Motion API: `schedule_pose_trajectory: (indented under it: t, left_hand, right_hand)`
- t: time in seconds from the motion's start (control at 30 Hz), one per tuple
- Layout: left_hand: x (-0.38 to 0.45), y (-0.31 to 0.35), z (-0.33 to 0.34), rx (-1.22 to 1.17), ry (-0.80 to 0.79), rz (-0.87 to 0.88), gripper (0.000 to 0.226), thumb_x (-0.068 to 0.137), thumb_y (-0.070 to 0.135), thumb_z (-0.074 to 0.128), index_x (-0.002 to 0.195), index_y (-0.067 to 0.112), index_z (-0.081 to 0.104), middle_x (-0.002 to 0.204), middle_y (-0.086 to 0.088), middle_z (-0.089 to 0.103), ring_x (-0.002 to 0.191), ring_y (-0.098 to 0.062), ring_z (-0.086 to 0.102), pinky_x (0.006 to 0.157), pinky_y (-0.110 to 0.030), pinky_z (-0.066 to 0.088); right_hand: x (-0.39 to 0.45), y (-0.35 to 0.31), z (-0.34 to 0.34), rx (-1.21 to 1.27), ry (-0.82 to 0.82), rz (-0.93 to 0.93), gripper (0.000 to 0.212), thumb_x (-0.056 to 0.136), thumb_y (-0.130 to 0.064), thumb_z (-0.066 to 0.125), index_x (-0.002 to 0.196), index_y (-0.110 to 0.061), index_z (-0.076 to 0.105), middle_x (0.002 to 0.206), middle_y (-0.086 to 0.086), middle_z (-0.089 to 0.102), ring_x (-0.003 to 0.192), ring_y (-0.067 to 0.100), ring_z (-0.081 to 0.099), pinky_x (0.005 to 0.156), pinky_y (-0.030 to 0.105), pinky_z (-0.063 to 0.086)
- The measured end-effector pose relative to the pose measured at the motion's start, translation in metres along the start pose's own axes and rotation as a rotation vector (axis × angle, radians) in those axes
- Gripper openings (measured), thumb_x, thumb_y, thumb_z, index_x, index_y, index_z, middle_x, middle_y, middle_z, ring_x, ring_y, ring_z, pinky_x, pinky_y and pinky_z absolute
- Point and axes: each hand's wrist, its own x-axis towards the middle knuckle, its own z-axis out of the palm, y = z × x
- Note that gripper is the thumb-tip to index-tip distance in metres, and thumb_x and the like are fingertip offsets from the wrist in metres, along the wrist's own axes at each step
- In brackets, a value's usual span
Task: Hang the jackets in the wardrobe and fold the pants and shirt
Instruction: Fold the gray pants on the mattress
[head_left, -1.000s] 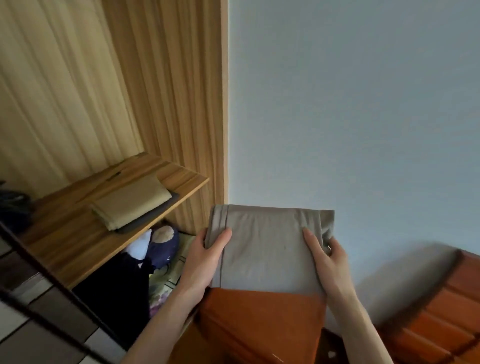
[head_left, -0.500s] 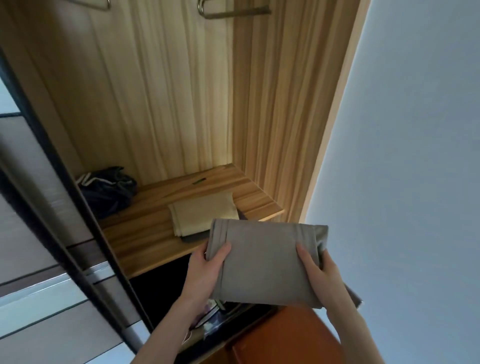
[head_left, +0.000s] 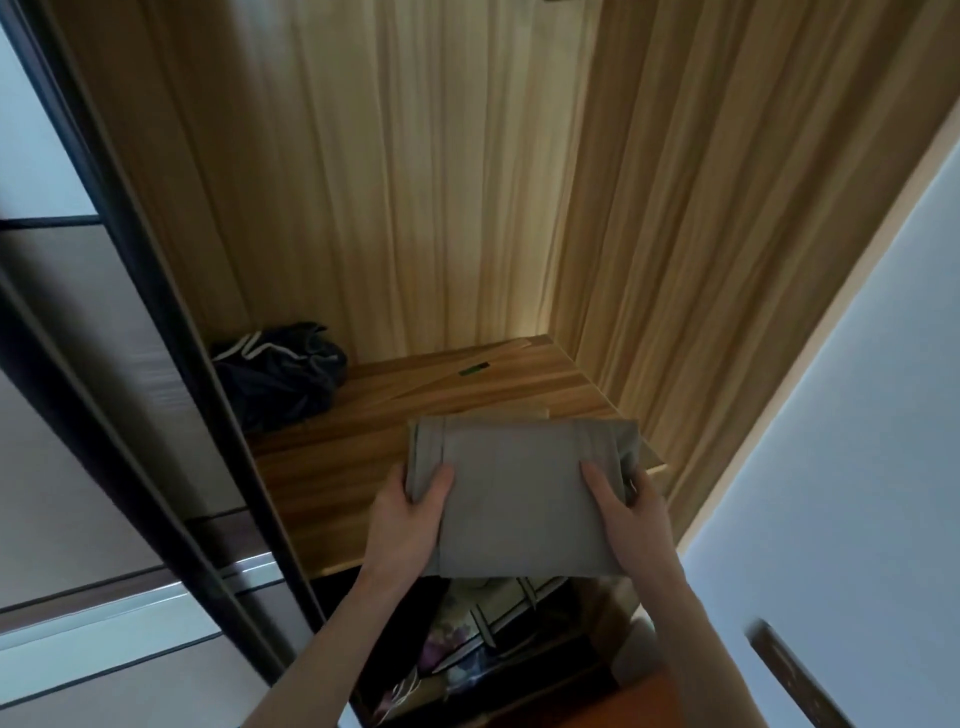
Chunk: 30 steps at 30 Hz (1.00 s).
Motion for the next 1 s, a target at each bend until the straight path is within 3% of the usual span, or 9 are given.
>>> schedule_pose_trajectory:
  t: [0.07, 0.23, 0.37, 0.43, 0.57, 0.73, 0.83, 0.9, 1.0]
  left_hand:
    - [0.021, -0.002, -0.003, 0.009, 0.014, 0.005, 0.027, 0.095, 0.054, 0.068, 0.116, 0.040, 0.057, 0.108, 0.023, 0.065, 0.085, 0.020, 0.063, 0.064, -0.002, 0.048]
    - [0.073, -0.008, 0.001, -0.015, 0.071, -0.018, 0.038, 0.094, 0.060, 0.065, 0.123, 0.041, 0.051, 0.109, 0.026, 0.060, 0.097, 0.008, 0.059, 0.080, -0.021, 0.050]
    - [0.110, -0.018, 0.012, -0.014, 0.131, -0.047, 0.042, 0.093, 0.062, 0.065, 0.125, 0.039, 0.051, 0.108, 0.025, 0.059, 0.098, 0.002, 0.061, 0.089, -0.032, 0.053]
    - [0.124, -0.025, 0.018, -0.012, 0.153, -0.066, 0.044, 0.093, 0.061, 0.065, 0.128, 0.036, 0.052, 0.109, 0.024, 0.059, 0.102, -0.004, 0.063, 0.091, -0.034, 0.054]
    - [0.147, -0.038, 0.029, 0.007, 0.168, -0.114, 0.063, 0.093, 0.060, 0.066, 0.144, 0.027, 0.050, 0.109, 0.021, 0.056, 0.095, -0.004, 0.058, 0.090, -0.031, 0.049]
    - [0.163, -0.054, 0.037, -0.018, 0.143, -0.180, 0.067, 0.089, 0.051, 0.076, 0.143, 0.025, 0.047, 0.113, 0.013, 0.060, 0.092, -0.006, 0.059, 0.081, -0.027, 0.050]
    - [0.169, -0.066, 0.042, -0.010, 0.146, -0.180, 0.068, 0.089, 0.048, 0.079, 0.143, 0.021, 0.047, 0.119, 0.006, 0.062, 0.098, -0.012, 0.061, 0.088, -0.031, 0.052]
    - [0.170, -0.072, 0.045, -0.028, 0.166, -0.181, 0.066, 0.090, 0.045, 0.079, 0.142, 0.019, 0.048, 0.111, 0.011, 0.061, 0.095, -0.009, 0.062, 0.082, -0.025, 0.052]
    - [0.170, -0.080, 0.049, -0.039, 0.197, -0.177, 0.056, 0.090, 0.040, 0.080, 0.134, 0.020, 0.052, 0.104, 0.018, 0.060, 0.098, -0.010, 0.065, 0.072, -0.017, 0.048]
  right_hand:
    - [0.021, -0.010, 0.013, -0.034, -0.015, -0.043, 0.062, 0.088, -0.062, 0.072, 0.137, -0.026, 0.059, 0.114, -0.022, 0.067, 0.102, -0.001, 0.065, 0.083, 0.024, 0.053]
    - [0.074, -0.023, 0.036, -0.048, -0.064, -0.087, 0.054, 0.090, -0.060, 0.073, 0.131, -0.026, 0.064, 0.119, -0.011, 0.074, 0.106, 0.011, 0.071, 0.096, 0.044, 0.058]
    - [0.117, -0.019, 0.055, -0.083, -0.070, -0.095, 0.050, 0.090, -0.059, 0.073, 0.125, -0.023, 0.066, 0.113, -0.008, 0.074, 0.102, 0.013, 0.071, 0.093, 0.045, 0.058]
    - [0.136, -0.011, 0.064, -0.105, -0.063, -0.106, 0.049, 0.088, -0.062, 0.073, 0.118, -0.024, 0.067, 0.107, -0.010, 0.074, 0.096, 0.010, 0.070, 0.084, 0.038, 0.057]
    - [0.164, 0.006, 0.078, -0.119, -0.063, -0.074, 0.050, 0.085, -0.066, 0.073, 0.113, -0.025, 0.065, 0.102, -0.015, 0.070, 0.091, 0.006, 0.067, 0.072, 0.027, 0.050]
    - [0.190, 0.028, 0.091, -0.129, -0.097, 0.000, 0.047, 0.086, -0.063, 0.074, 0.115, -0.029, 0.061, 0.100, -0.022, 0.064, 0.085, -0.003, 0.061, 0.064, 0.018, 0.044]
    - [0.198, 0.041, 0.094, -0.131, -0.120, 0.018, 0.046, 0.088, -0.058, 0.075, 0.117, -0.025, 0.061, 0.099, -0.018, 0.065, 0.081, -0.004, 0.060, 0.055, 0.010, 0.044]
    - [0.205, 0.047, 0.096, -0.131, -0.146, 0.042, 0.052, 0.089, -0.057, 0.074, 0.124, -0.019, 0.062, 0.102, -0.013, 0.067, 0.084, 0.001, 0.063, 0.061, 0.013, 0.047]
    - [0.210, 0.053, 0.101, -0.144, -0.189, 0.085, 0.064, 0.091, -0.058, 0.073, 0.136, -0.015, 0.059, 0.120, -0.001, 0.068, 0.098, 0.017, 0.065, 0.082, 0.031, 0.051]
